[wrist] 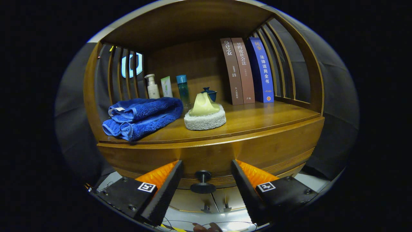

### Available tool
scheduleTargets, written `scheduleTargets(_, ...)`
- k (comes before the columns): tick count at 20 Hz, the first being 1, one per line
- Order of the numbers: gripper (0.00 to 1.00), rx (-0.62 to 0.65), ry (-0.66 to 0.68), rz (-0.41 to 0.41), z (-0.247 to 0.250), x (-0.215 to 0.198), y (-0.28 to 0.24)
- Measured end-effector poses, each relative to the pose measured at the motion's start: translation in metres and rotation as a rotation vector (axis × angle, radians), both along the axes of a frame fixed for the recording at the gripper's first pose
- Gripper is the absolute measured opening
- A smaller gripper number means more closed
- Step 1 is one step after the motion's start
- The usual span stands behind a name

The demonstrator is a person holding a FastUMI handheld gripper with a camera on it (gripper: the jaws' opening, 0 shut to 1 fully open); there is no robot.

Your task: Pull open the drawer, take out the items inside it, and place them on the countertop above the cabinet.

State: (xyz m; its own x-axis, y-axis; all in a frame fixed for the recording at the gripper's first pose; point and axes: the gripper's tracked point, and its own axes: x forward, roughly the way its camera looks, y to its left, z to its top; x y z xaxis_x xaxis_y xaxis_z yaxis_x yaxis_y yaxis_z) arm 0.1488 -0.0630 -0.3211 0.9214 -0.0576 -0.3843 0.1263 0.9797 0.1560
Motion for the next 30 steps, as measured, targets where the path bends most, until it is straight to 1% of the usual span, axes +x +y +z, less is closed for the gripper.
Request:
scheduleTargets(1,0.97,0.001,-0.003,-0.002,0.003,-0.001,-0.001)
scheduleTargets(4,0.99,-0.021,-0.031,0.009,0.021,-0.013,0.0)
scheduleTargets(7,0.99,-0.026,-0.069,0.027,0.053,-0.029,0.006)
scheduleTargets(10,1.0,-0.038,-0.148,0.046,0.108,-0.051,0.012)
scheduleTargets(14,0.99,-0.065,-0.236,0.046,0.186,-0.082,0.012)
scheduleTargets(21,0.99,-0.065,-0.307,0.048,0.274,-0.128,0.014)
scheduleTargets(26,0.99,-0.053,-0.332,0.079,0.313,-0.155,0.023)
scheduleTargets(30,0.99,-0.061,-0.371,0.076,0.333,-0.174,0.024)
